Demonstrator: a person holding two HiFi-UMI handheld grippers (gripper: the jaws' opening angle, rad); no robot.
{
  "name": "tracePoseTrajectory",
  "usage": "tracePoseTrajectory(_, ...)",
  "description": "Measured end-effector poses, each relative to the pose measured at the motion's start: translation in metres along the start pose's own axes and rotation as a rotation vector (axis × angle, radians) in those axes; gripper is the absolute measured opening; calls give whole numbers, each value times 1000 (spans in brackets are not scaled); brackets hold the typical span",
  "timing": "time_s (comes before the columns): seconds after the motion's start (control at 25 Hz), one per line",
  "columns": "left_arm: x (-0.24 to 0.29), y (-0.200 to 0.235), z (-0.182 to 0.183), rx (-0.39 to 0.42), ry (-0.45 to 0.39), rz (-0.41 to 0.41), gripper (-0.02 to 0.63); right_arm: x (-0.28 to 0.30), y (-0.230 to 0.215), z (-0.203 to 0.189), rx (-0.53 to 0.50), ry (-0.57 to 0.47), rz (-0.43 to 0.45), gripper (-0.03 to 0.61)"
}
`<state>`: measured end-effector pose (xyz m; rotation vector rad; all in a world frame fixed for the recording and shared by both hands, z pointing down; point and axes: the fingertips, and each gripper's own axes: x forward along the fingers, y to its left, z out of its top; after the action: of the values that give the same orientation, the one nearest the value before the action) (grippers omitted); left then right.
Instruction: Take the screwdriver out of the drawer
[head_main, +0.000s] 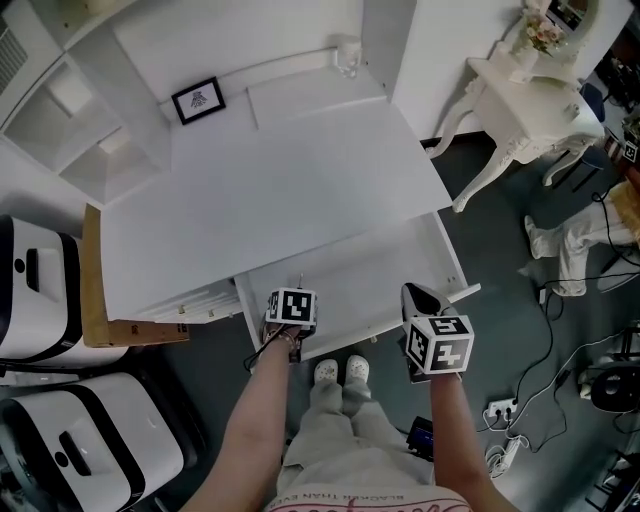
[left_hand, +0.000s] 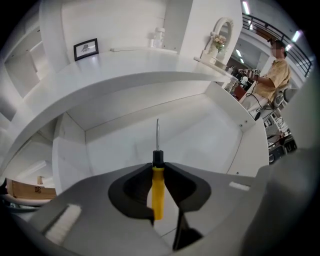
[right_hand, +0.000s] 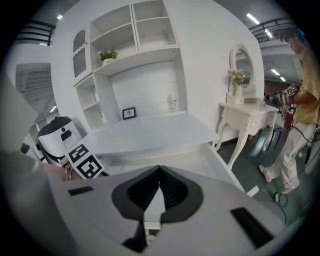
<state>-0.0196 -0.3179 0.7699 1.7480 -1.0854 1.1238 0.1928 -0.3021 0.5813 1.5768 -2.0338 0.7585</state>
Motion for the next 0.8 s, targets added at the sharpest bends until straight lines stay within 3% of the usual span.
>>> tracePoseTrajectory(0.8,-81,-8,42,40,-189,22,84,-35,27,68,-79,-147,30,6)
